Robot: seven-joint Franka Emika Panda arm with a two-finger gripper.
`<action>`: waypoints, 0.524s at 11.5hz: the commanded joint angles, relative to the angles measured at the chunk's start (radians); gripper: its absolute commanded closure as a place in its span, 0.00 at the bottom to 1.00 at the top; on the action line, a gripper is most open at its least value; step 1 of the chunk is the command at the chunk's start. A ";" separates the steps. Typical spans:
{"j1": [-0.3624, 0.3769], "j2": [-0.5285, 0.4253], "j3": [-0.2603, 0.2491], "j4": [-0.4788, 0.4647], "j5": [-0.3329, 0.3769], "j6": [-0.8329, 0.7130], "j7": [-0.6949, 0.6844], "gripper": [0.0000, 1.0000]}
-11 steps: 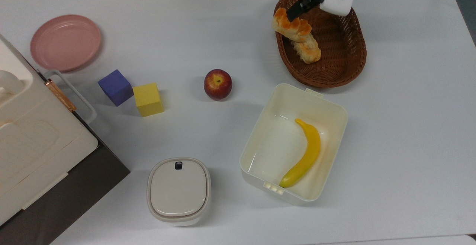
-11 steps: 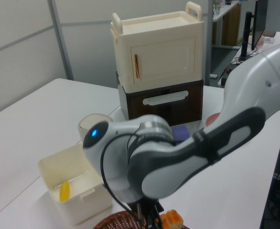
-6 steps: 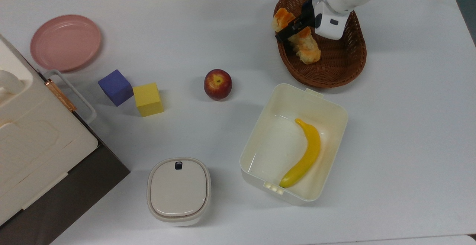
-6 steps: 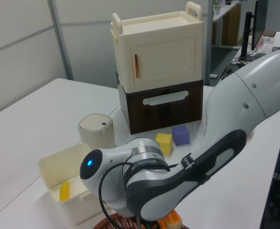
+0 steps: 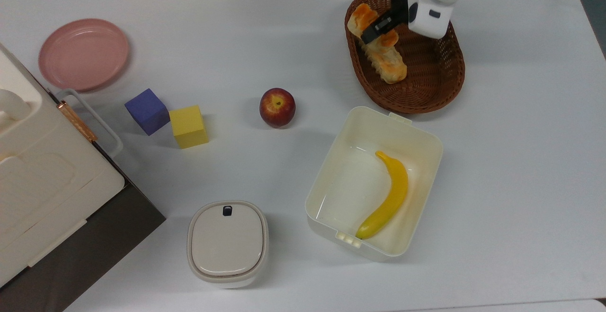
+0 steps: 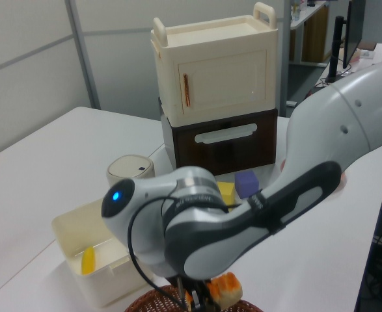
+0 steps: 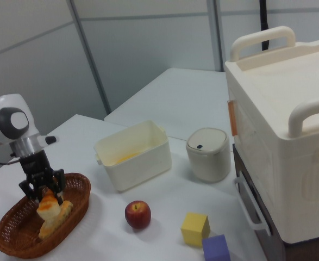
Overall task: Put the bread on the table
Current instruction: 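Lift the bread roll out of the basket and carry it beside the apple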
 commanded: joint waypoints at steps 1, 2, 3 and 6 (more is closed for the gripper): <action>-0.059 -0.083 -0.020 0.007 0.035 -0.030 -0.008 0.46; -0.110 -0.088 -0.020 0.008 0.046 -0.028 -0.008 0.46; -0.159 -0.097 -0.034 0.010 0.053 -0.022 -0.008 0.45; -0.189 -0.105 -0.194 0.022 0.072 0.001 -0.021 0.42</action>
